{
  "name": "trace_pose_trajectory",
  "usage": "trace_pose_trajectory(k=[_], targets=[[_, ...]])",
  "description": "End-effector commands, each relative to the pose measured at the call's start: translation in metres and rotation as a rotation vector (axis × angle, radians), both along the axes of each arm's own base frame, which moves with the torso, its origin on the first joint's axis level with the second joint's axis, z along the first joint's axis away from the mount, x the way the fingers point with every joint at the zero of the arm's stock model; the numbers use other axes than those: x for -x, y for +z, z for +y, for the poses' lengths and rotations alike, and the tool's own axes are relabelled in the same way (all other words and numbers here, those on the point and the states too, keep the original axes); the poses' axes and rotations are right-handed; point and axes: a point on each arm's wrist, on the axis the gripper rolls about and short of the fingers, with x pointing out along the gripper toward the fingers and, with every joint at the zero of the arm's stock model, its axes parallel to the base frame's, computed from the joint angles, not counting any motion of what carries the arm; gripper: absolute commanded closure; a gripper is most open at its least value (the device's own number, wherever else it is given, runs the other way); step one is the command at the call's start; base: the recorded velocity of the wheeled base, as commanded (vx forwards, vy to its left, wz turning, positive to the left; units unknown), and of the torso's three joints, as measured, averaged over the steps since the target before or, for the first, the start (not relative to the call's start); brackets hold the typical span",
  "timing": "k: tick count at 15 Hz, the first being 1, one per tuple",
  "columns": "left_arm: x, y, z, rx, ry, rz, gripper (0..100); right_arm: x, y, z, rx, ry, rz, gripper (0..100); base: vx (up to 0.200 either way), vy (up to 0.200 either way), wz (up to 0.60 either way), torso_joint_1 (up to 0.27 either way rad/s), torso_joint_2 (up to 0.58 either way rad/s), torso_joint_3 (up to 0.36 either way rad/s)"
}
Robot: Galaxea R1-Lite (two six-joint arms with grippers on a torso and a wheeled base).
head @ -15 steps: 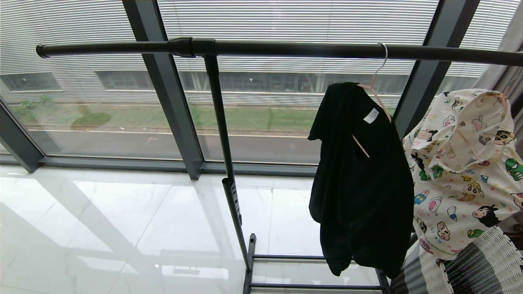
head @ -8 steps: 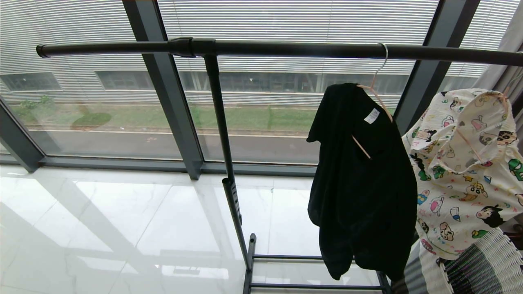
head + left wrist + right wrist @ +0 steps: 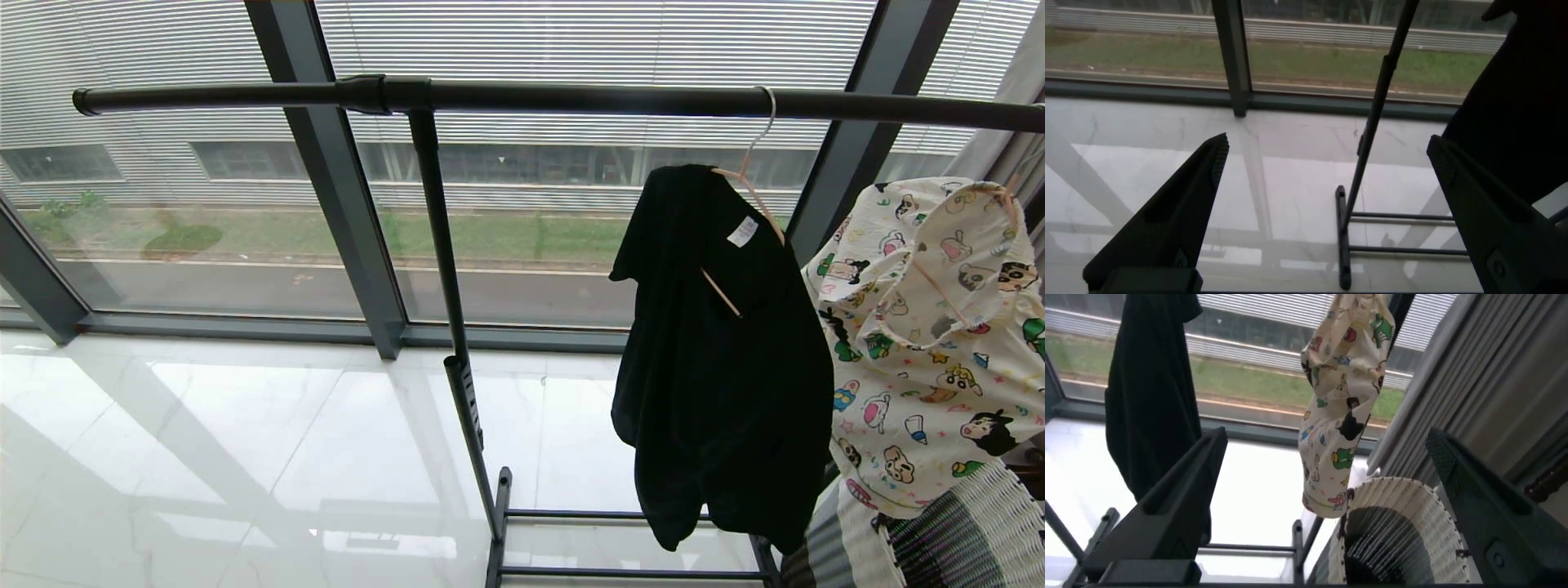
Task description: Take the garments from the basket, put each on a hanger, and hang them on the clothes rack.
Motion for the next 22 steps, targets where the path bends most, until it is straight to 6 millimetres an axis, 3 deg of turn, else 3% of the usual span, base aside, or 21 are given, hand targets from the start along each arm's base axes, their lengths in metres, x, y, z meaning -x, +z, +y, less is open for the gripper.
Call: trace_pose_trajectory(k=[1,4,7,10,13,16,22], targets=[[0.0,0.0,0.0,0.0,0.0,0.0,0,-0.001,-0.011,0.0,-0.011,0.004,0.107,0,0.0,0.0,0.0,0.0,0.0,0.0],[0.0,0.0,0.0,0.0,0.0,-0.001,0,0.0,-0.017,0.002,-0.111,0.127,0.167,0,0.0,0.0,0.0,0.0,0.0,0.0],[0.0,0.0,0.0,0.0,0.0,0.0,0,0.0,-0.02,-0.003,-0.137,-0.082,0.177,0,0.0,0.0,0.0,0.0,0.0,0.0],[0.0,0.0,0.0,0.0,0.0,-0.001,0,0.003,-0.023,-0.003,-0.088,-0.004,0.174,0,0.0,0.0,0.0,0.0,0.0,0.0],[0.0,0.0,0.0,0.0,0.0,0.0,0,0.006,-0.023,-0.003,-0.205,-0.018,0.135,0,0.0,0.0,0.0,0.0,0.0,0.0],[0.0,0.0,0.0,0.0,0.0,0.0,0,0.006,-0.023,-0.003,-0.09,-0.022,0.136,0,0.0,0.0,0.0,0.0,0.0,0.0],[0.0,0.0,0.0,0.0,0.0,0.0,0,0.006,-0.023,-0.003,-0.163,-0.023,0.137,0,0.0,0.0,0.0,0.0,0.0,0.0]])
